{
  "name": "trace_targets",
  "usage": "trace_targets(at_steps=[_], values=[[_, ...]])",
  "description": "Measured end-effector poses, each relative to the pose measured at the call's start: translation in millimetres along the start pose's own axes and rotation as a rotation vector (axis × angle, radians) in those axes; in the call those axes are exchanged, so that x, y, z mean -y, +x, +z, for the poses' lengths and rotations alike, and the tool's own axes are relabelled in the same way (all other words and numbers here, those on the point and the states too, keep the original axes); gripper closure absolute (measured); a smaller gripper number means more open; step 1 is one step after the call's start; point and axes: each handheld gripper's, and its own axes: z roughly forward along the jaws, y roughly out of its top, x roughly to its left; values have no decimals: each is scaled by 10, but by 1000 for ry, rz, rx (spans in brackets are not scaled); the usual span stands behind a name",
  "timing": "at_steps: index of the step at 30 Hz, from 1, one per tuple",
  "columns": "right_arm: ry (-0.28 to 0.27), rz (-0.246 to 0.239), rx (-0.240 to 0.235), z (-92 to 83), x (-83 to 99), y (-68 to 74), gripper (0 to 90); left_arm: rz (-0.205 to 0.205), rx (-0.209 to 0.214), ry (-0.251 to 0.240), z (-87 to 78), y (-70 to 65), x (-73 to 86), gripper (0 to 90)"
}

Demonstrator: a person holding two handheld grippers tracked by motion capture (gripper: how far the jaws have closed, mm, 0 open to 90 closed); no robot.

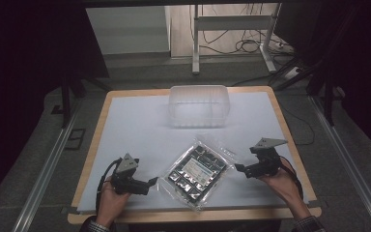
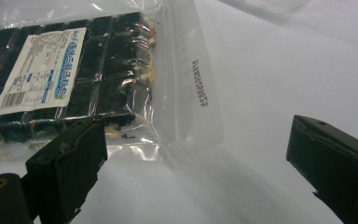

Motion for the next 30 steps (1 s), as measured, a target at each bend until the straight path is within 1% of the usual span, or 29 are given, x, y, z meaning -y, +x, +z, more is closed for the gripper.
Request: trace_targets(at_steps=[2, 3, 4, 5, 8, 9, 10, 11, 12, 13, 14, 15, 18, 20, 21, 22, 23, 24, 25, 27, 28, 30], values=[[10, 0, -8, 25, -5, 7, 54, 0, 0, 2, 1, 0, 1, 1], [16, -14, 3, 35, -10, 16, 80, 1, -1, 2, 2, 0, 1, 1], [23, -20, 14, 35, -17, 28, 114, 1, -1, 4, 3, -1, 1, 1], [27, -36, 17, 30, -43, 41, 226, 2, -2, 5, 4, -3, 0, 2], [35, -39, 11, 29, -86, 58, 316, 3, -3, 7, 7, -6, 0, 2], [35, -39, 11, 29, -86, 58, 316, 3, -3, 7, 7, -6, 0, 2], [37, -42, 11, 34, -99, 58, 349, 4, -4, 8, 7, -7, 0, 2], [40, -41, -2, 57, -134, 49, 386, 4, -6, 9, 7, -7, 0, 2], [40, -41, -2, 57, -134, 49, 386, 4, -6, 9, 7, -7, 0, 2], [51, -42, -5, 78, -166, 36, 430, 4, -7, 9, 6, -7, 0, 2], [51, -42, -5, 78, -166, 36, 430, 4, -7, 9, 6, -7, 0, 2], [65, -44, -4, 100, -203, 18, 445, 5, -7, 9, 7, -7, 0, 2], [80, -37, -4, 127, -240, -8, 441, 7, -9, 12, 8, -8, 0, 2], [91, -33, -17, 163, -266, -44, 419, 6, -8, 12, 9, -12, -1, 2], [99, -23, -27, 219, -298, -88, 405, 7, -9, 12, 8, -14, 0, 2], [99, -23, -27, 219, -298, -88, 405, 7, -9, 12, 8, -14, 0, 2], [103, -16, -40, 272, -329, -119, 396, 7, -10, 13, 9, -14, 0, 2], [103, -16, -40, 272, -329, -119, 396, 7, -10, 13, 9, -14, 0, 2], [110, -16, -60, 322, -361, -139, 391, 10, -10, 14, 8, -13, 0, 2], [109, -17, -67, 342, -373, -143, 390, 10, -11, 15, 8, -13, -1, 2], [116, -20, -87, 404, -407, -146, 391, 12, -11, 15, 9, -15, -1, 2], [126, -23, -96, 454, -429, -151, 400, 14, -10, 16, 8, -16, -1, 2]])
